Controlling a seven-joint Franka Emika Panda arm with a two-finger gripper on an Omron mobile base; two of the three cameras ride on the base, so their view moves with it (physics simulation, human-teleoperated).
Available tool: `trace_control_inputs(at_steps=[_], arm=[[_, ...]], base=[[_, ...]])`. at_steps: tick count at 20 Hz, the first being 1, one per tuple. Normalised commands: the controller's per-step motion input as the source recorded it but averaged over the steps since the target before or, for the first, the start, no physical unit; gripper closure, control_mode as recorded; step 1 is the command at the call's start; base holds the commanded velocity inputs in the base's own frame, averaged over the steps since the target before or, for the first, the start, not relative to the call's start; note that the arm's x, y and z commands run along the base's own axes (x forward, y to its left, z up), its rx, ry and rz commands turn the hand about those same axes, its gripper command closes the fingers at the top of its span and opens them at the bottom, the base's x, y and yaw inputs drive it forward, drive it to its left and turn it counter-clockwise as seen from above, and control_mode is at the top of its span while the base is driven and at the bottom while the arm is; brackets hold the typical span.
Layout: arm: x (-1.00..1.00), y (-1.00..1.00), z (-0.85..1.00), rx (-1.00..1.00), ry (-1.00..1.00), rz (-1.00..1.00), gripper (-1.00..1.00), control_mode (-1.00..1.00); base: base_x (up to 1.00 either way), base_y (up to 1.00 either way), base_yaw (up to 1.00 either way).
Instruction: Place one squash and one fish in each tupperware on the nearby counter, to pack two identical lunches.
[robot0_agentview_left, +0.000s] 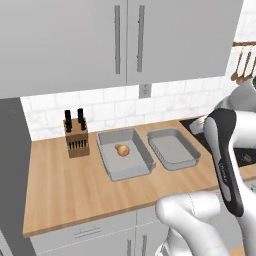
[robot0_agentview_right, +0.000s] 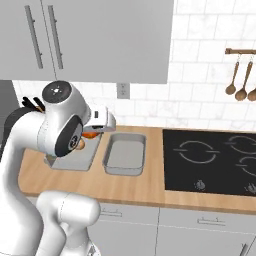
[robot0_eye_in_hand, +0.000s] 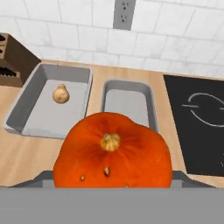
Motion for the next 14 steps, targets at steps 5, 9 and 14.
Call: trace_control_inputs(at_steps=[5,9,14], arm=[[0.75,-0.35,-0.96,-0.01,0.11,0.09,1.00,-1.00],[1.00,-0.01,-0.95,0.00,0.02,0.14,1.00,-1.00],[1.00,-0.07,-0.73,0.01,0.06,0.11,1.00,-1.00]], base=[[0.00,0.00,0.00],[0.00,0.00,0.00],[0.00,0.00,0.00]])
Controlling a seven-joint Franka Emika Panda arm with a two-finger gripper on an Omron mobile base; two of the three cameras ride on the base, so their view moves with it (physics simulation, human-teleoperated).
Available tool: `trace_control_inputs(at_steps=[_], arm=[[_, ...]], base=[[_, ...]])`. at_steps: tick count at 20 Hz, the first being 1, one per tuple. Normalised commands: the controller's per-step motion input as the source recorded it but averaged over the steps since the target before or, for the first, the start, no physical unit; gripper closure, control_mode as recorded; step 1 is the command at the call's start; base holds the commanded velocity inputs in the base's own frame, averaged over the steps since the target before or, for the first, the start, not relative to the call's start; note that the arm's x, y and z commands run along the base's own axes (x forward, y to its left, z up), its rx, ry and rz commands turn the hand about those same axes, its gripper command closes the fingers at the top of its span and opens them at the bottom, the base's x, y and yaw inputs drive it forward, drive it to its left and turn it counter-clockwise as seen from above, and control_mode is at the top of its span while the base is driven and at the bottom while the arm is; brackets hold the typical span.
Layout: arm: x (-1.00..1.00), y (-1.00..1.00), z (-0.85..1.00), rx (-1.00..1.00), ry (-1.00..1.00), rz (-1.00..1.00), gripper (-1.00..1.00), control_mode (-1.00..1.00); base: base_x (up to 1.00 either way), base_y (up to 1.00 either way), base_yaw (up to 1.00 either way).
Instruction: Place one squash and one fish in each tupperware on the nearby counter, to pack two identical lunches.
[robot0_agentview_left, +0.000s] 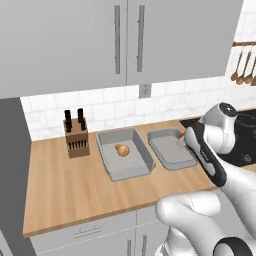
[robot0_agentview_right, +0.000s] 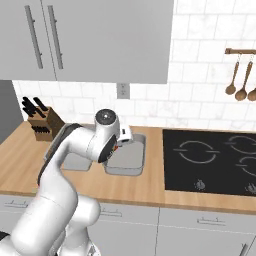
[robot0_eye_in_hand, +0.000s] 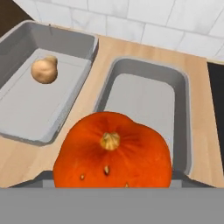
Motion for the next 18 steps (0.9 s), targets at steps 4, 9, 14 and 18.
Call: trace_control_inputs(at_steps=[4,9,14,18], arm=[[0.94,-0.06,-0.22,0.04,0.14,0.07,1.00,-1.00],[0.95,-0.06,-0.15,0.05,0.17,0.04,1.00,-1.00],[0.69,-0.28,-0.58,0.00,0.04,0.08,1.00,-1.00],[0.47,-0.20,-0.68,0.00,-0.02,0.05,1.00,-1.00]], base=[[0.00,0.00,0.00],[0.00,0.00,0.00],[0.00,0.00,0.00],[0.00,0.00,0.00]])
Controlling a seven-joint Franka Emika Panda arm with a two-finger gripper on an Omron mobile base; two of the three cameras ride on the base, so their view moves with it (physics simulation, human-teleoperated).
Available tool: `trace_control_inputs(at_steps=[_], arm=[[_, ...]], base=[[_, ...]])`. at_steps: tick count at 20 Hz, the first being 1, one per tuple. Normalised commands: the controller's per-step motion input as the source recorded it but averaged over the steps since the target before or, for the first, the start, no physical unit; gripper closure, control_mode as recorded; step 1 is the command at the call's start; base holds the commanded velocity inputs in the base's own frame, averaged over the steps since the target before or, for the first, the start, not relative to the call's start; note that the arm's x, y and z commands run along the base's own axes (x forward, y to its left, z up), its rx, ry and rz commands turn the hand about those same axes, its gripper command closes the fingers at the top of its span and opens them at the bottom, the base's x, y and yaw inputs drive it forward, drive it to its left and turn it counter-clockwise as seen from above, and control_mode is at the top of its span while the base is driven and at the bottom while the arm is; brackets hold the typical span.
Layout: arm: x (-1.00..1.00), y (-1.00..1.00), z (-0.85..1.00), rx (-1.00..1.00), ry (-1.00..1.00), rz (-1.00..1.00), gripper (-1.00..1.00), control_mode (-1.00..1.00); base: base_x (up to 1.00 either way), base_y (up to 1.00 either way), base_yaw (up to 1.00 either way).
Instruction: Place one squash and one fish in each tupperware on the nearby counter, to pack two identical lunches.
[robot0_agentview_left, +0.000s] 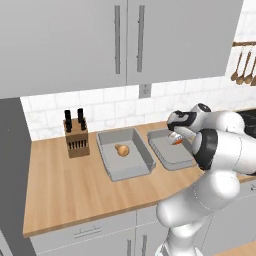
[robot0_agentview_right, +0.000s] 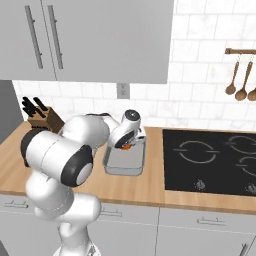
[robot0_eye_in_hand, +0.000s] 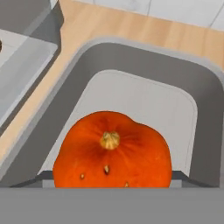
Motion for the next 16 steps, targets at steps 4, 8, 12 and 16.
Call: trace_control_inputs(at_steps=[4,8,12,16], arm=[[0.53,0.00,-0.33,0.00,0.00,0.00,1.00,-1.00],[0.41,0.00,-0.24,0.00,0.00,0.00,-1.00,-1.00],[0.06,0.00,-0.19,0.00,0.00,0.00,-1.00,-1.00],[-0.14,0.00,0.30,0.00,0.00,0.00,-1.00,-1.00]], base=[[0.00,0.00,0.00],[0.00,0.00,0.00],[0.00,0.00,0.00],[0.00,0.00,0.00]])
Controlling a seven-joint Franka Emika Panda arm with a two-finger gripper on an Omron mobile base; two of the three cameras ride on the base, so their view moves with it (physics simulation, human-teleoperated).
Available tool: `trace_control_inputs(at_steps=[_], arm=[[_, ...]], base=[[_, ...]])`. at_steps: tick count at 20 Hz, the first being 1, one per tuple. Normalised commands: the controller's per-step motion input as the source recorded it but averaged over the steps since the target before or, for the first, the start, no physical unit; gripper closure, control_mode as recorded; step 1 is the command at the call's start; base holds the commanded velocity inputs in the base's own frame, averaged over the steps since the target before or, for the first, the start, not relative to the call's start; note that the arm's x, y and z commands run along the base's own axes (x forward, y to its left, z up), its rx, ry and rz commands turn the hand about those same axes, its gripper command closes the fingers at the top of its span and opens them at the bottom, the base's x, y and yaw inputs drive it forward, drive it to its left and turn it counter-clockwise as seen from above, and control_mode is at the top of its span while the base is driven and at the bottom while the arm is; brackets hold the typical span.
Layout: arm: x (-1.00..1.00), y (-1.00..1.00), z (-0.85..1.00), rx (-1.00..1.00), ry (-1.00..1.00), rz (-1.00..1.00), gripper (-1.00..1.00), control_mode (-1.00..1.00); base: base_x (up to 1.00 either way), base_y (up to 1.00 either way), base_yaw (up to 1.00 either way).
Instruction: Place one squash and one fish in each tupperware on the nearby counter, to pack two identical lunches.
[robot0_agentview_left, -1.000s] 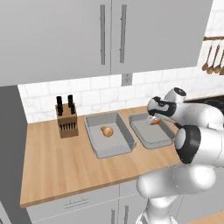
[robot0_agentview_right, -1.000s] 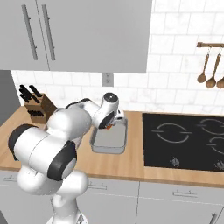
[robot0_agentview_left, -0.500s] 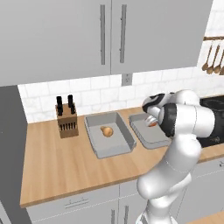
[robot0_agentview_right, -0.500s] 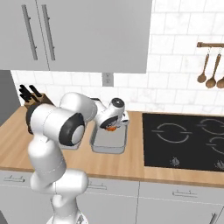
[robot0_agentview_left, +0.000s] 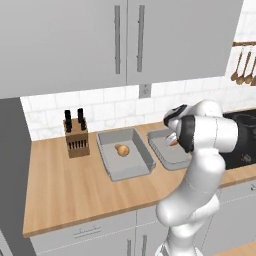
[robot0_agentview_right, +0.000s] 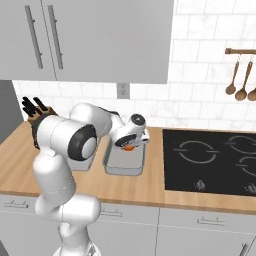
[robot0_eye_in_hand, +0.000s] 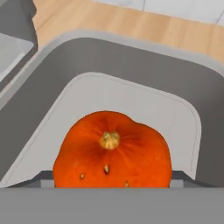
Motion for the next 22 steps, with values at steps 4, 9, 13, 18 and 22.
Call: trace_control_inputs(at_steps=[4,9,13,18,22], arm=[[-0.29,0.04,0.66,0.00,-0.02,0.00,-1.00,-1.00],[-0.66,0.15,0.56,0.00,-0.10,0.00,-1.00,-1.00],[-0.99,0.18,0.84,0.00,-0.21,-0.01,-1.00,-1.00],[-0.75,0.33,1.00,0.00,-0.06,-0.05,-1.00,-1.00],[-0.72,0.34,0.95,0.00,0.00,-0.01,-1.00,-1.00]], base=[[0.00,0.00,0.00],[0.00,0.00,0.00],[0.00,0.00,0.00],[0.00,0.00,0.00],[0.00,0.00,0.00]])
